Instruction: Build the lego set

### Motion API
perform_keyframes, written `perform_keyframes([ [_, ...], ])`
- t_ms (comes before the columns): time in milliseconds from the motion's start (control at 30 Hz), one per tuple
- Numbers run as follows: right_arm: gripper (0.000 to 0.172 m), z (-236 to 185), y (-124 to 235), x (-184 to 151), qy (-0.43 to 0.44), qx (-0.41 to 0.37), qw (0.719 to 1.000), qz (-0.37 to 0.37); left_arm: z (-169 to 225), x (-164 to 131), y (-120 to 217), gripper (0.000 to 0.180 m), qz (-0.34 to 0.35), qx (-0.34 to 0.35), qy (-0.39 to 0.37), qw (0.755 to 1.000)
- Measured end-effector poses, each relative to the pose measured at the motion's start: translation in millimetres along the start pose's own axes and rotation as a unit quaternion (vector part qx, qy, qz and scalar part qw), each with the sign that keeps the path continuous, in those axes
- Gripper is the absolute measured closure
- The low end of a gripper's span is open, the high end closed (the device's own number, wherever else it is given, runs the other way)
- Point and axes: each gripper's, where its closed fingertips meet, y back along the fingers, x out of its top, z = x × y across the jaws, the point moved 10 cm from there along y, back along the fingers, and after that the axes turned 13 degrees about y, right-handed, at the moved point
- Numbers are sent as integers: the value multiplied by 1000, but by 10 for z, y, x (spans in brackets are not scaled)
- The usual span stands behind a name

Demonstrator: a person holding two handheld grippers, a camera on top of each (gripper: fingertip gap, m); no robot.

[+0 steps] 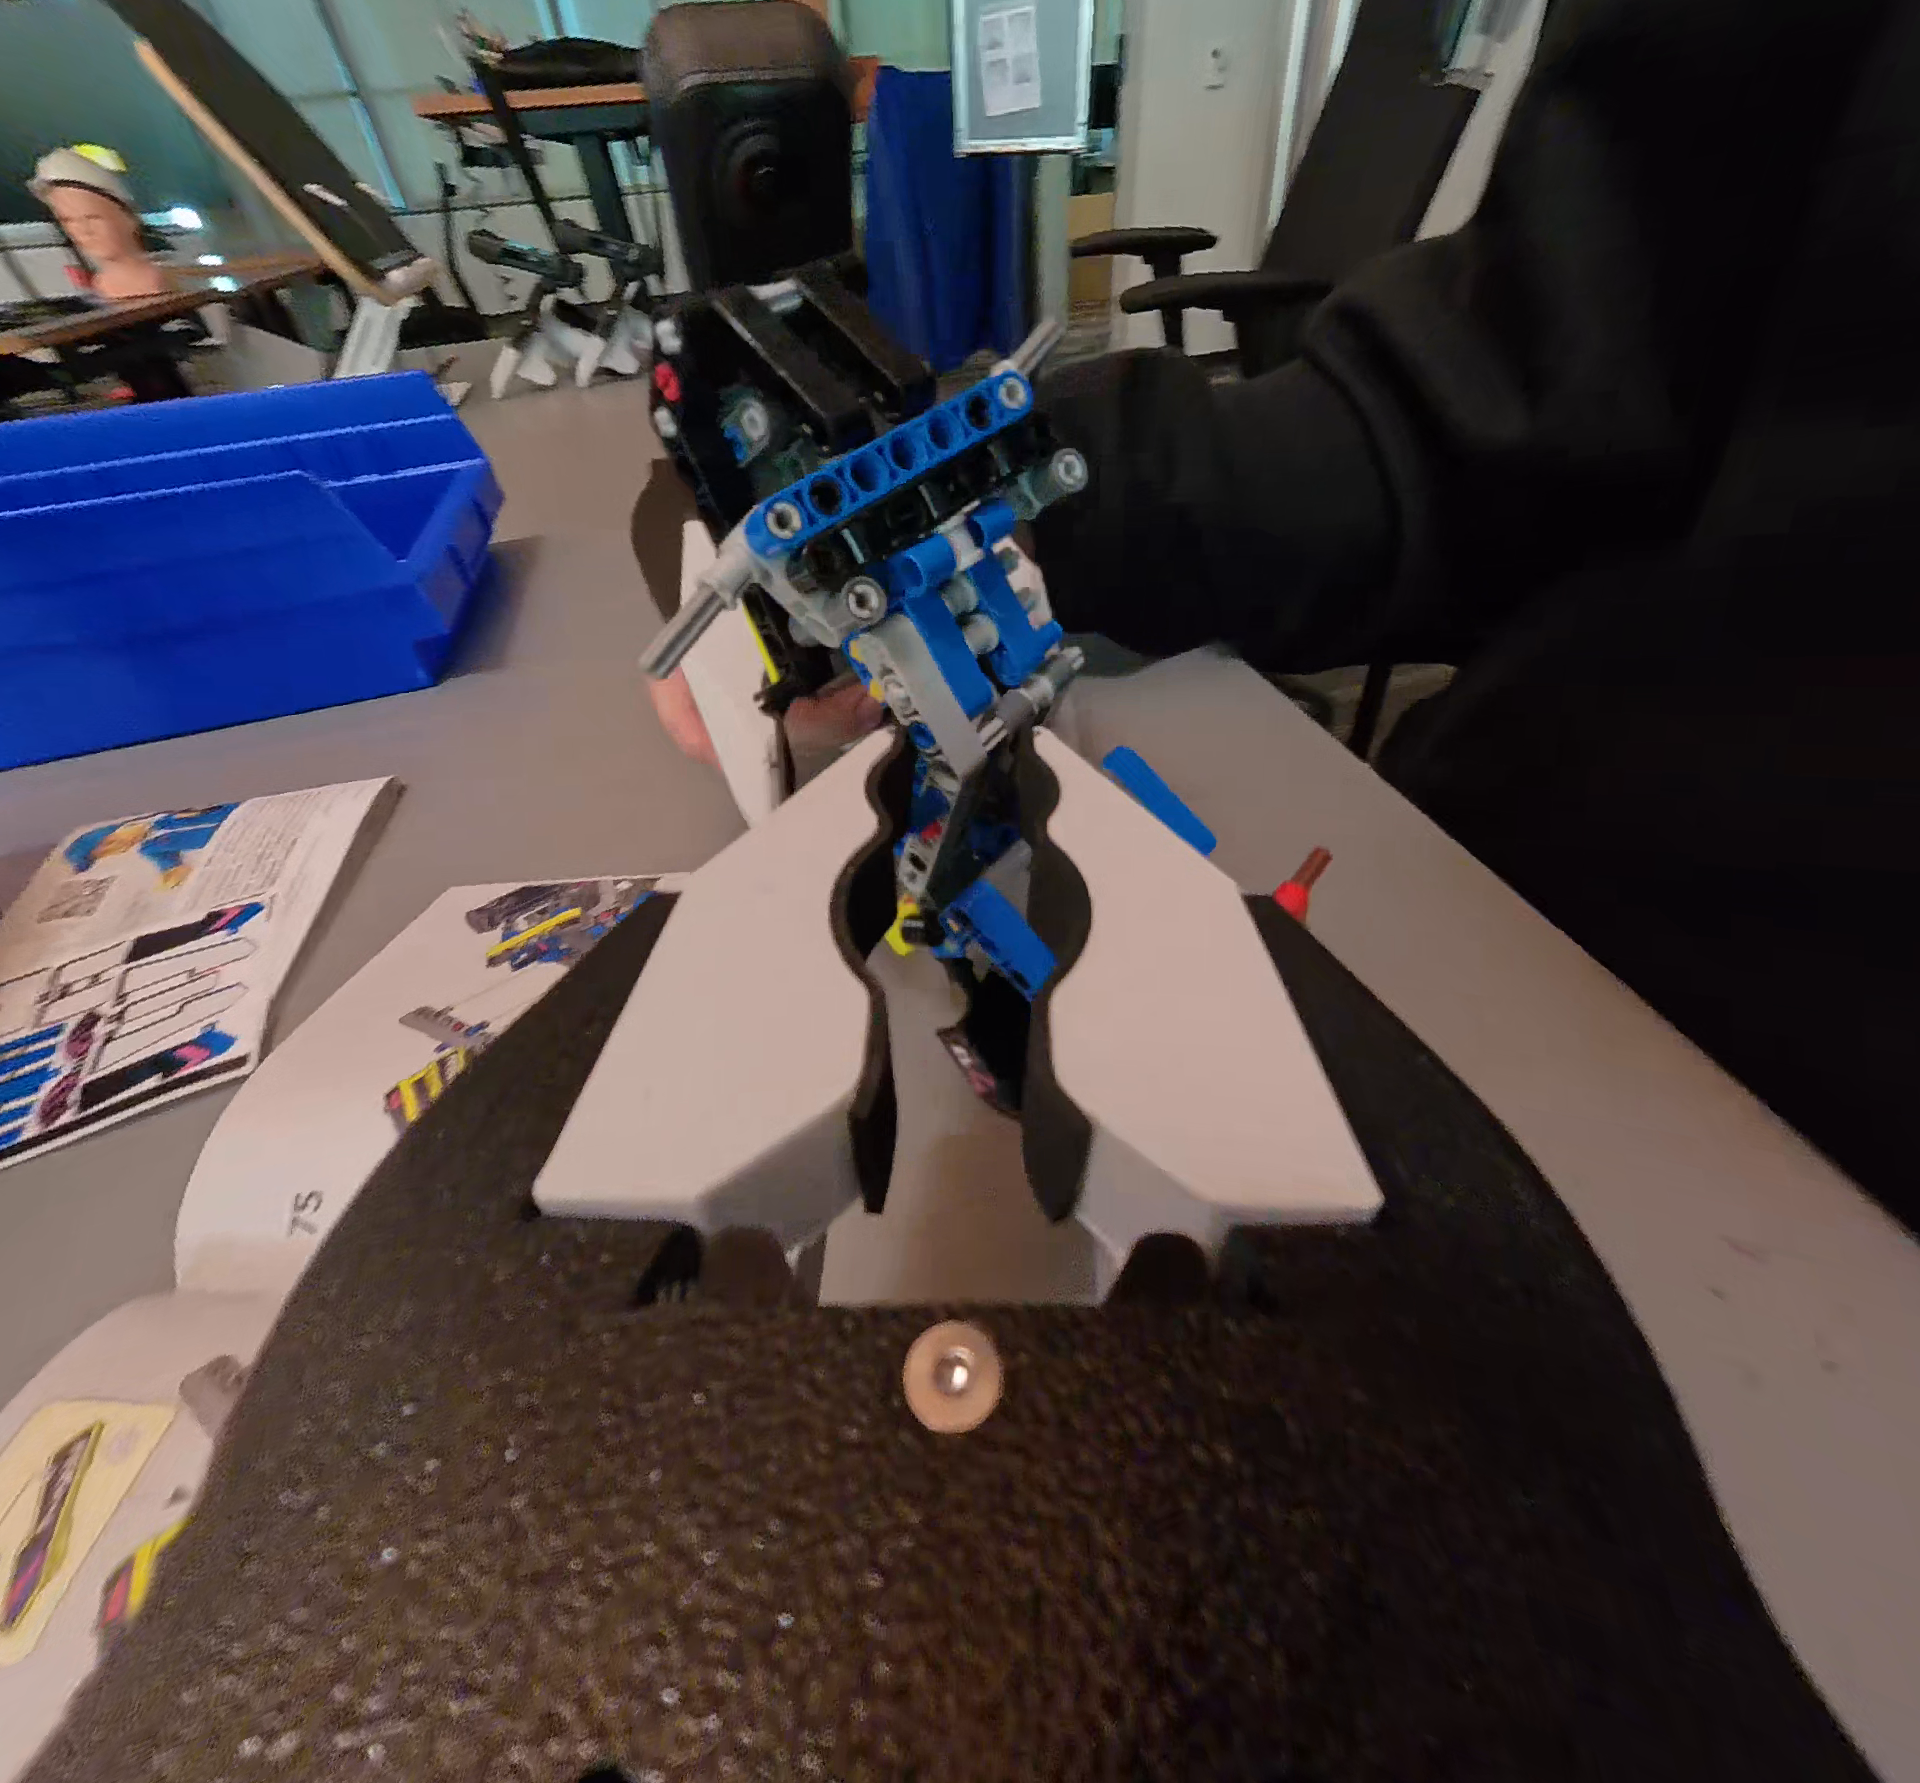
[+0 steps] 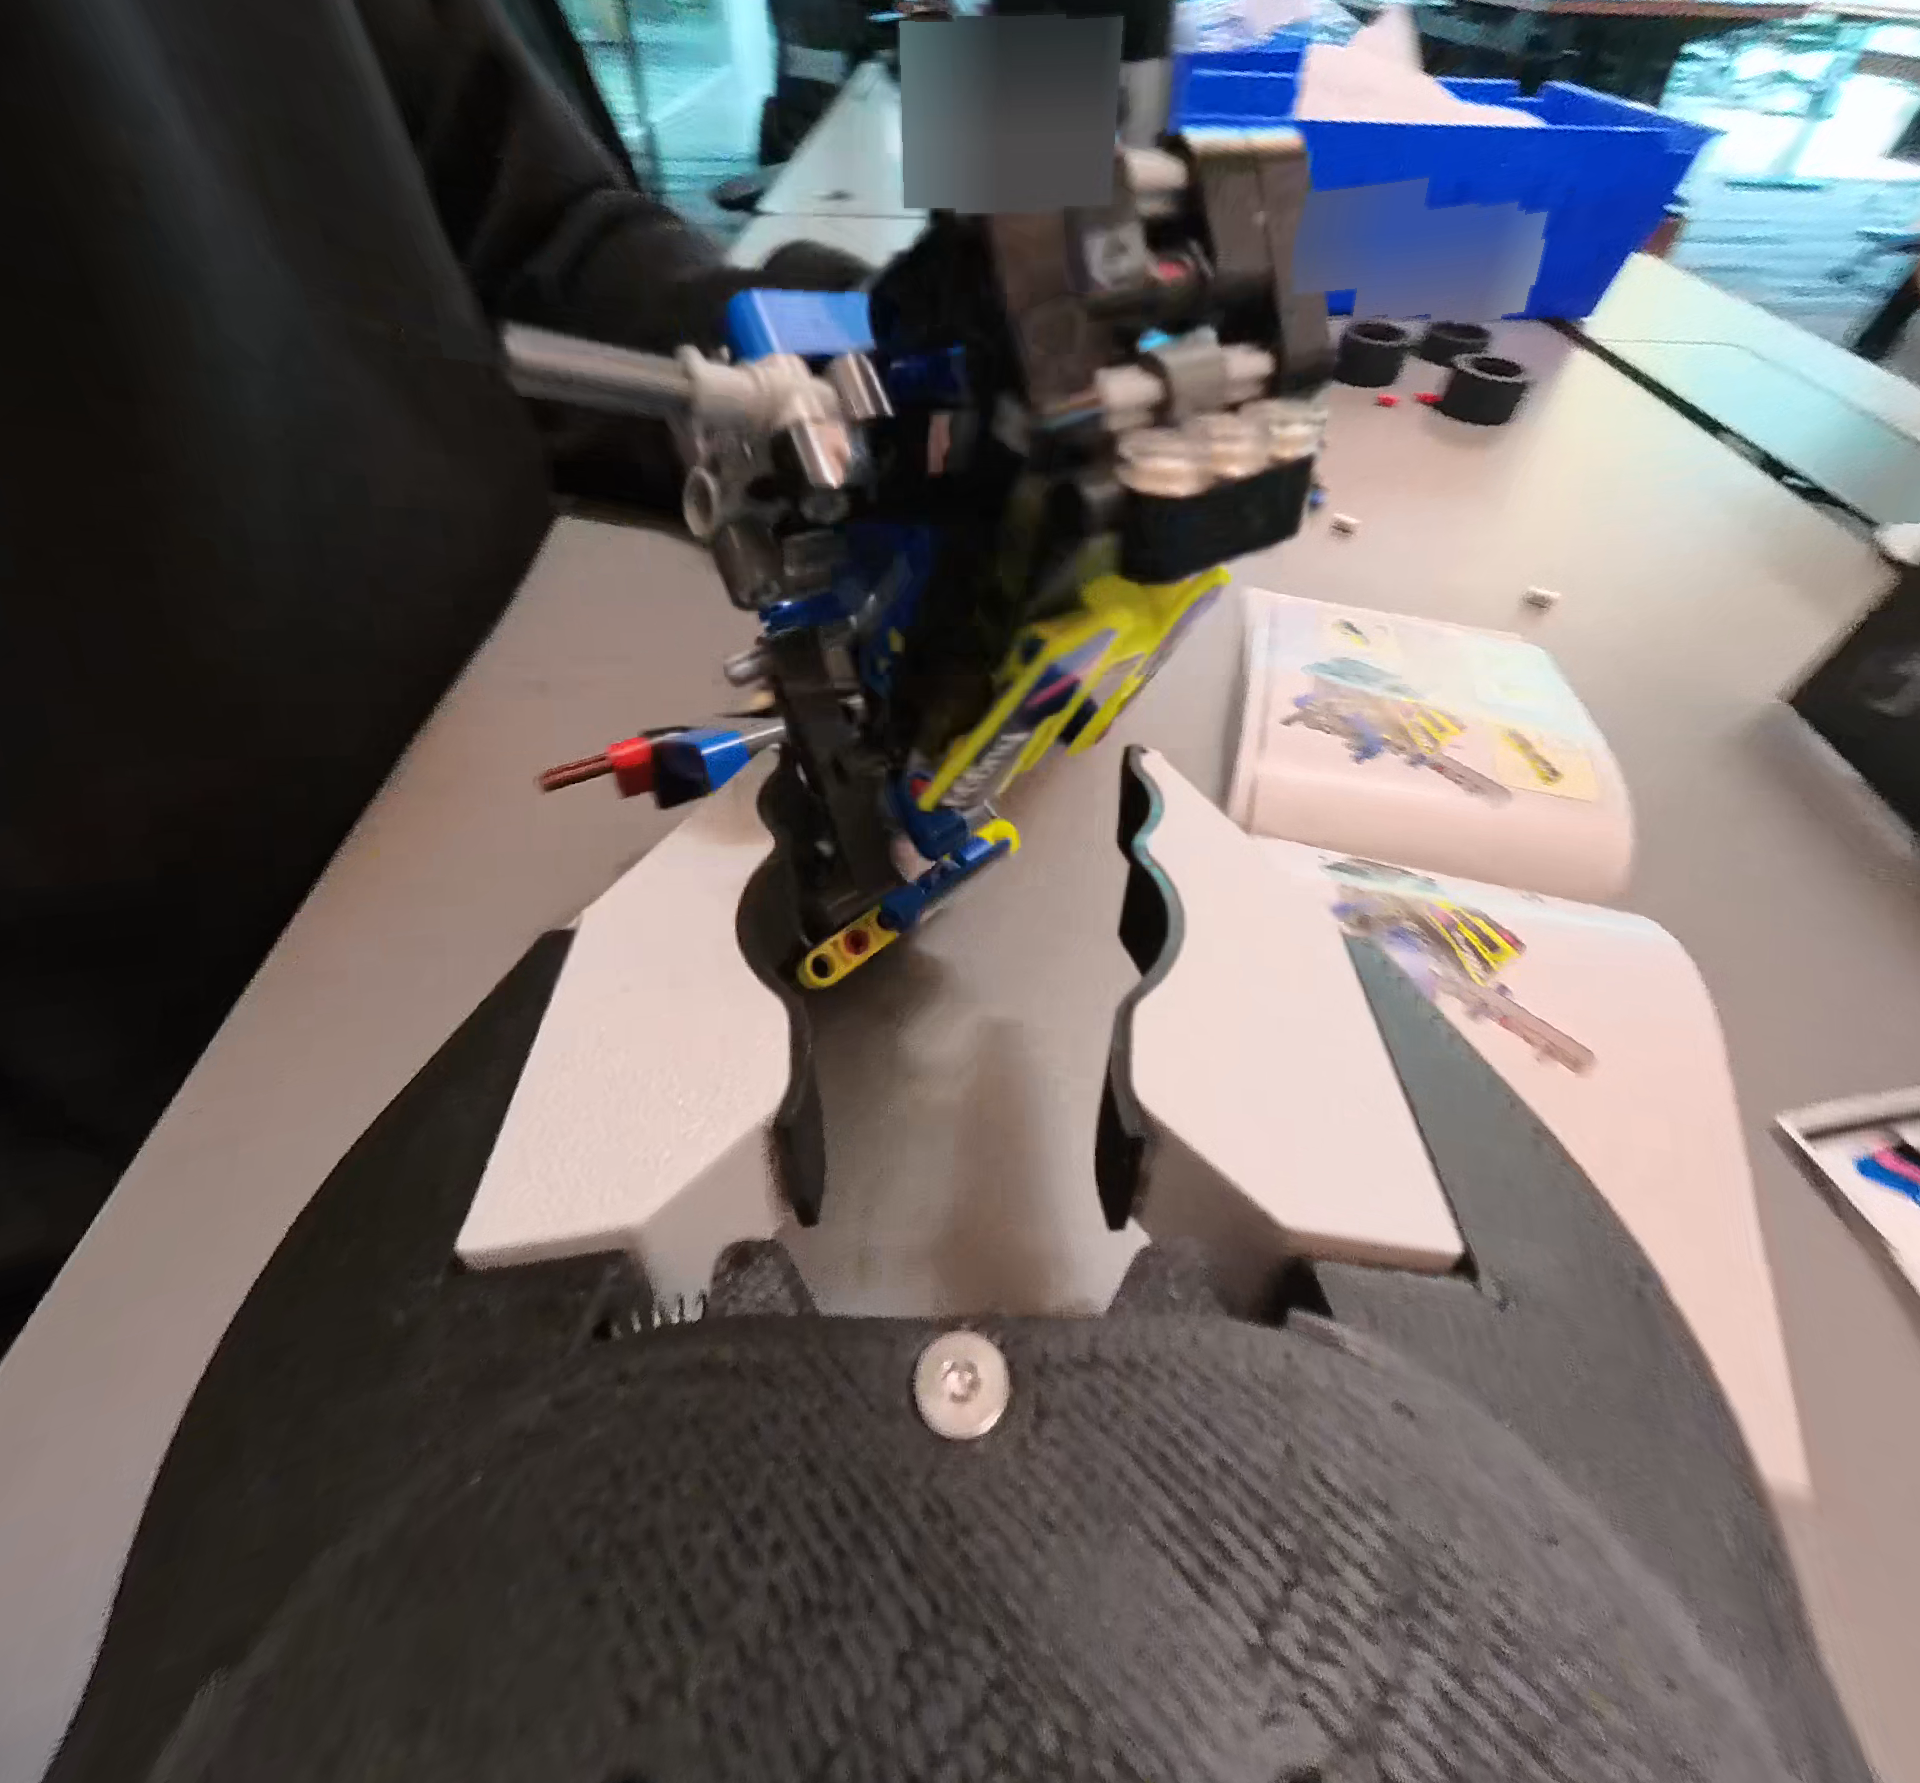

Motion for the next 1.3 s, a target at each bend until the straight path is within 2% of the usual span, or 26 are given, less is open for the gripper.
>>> perform_keyframes([
  [100,106,-43,95,-11,-9,-90,995,-44,35,-37,3,168,3,61,-14,998],
  [133,111,-85,107,2,-5,-114,992,-44,53,-46,2,169,6,72,-23,997],
  [233,125,-217,50,49,34,-146,988,-43,144,-27,-21,168,22,59,-41,997],
  [367,126,-286,37,59,-6,-199,978,-67,134,-4,-14,170,0,94,-17,995],
  [533,126,-425,33,146,-39,-257,963,-71,212,52,-49,174,-11,98,-29,995],
  [600,128,-476,83,169,-52,-256,965,-38,258,55,-74,175,-3,80,-37,996],
  [733,128,-522,162,152,-133,-240,961,29,280,38,-96,176,10,62,-53,997],
  [900,128,-563,116,139,-156,-223,962,15,296,-13,-72,176,20,43,-65,997],
  [1067,128,-532,90,74,-253,-199,946,36,279,-66,-64,175,37,42,-84,995],
  [1167,144,-525,85,62,-282,-182,939,73,254,-55,-38,176,55,48,-85,994],
  [1200,142,-507,87,51,-291,-187,935,80,246,-49,-25,177,62,50,-84,993],
  [1300,155,-459,68,88,-271,-187,936,123,215,-48,5,177,61,75,-90,991],
])
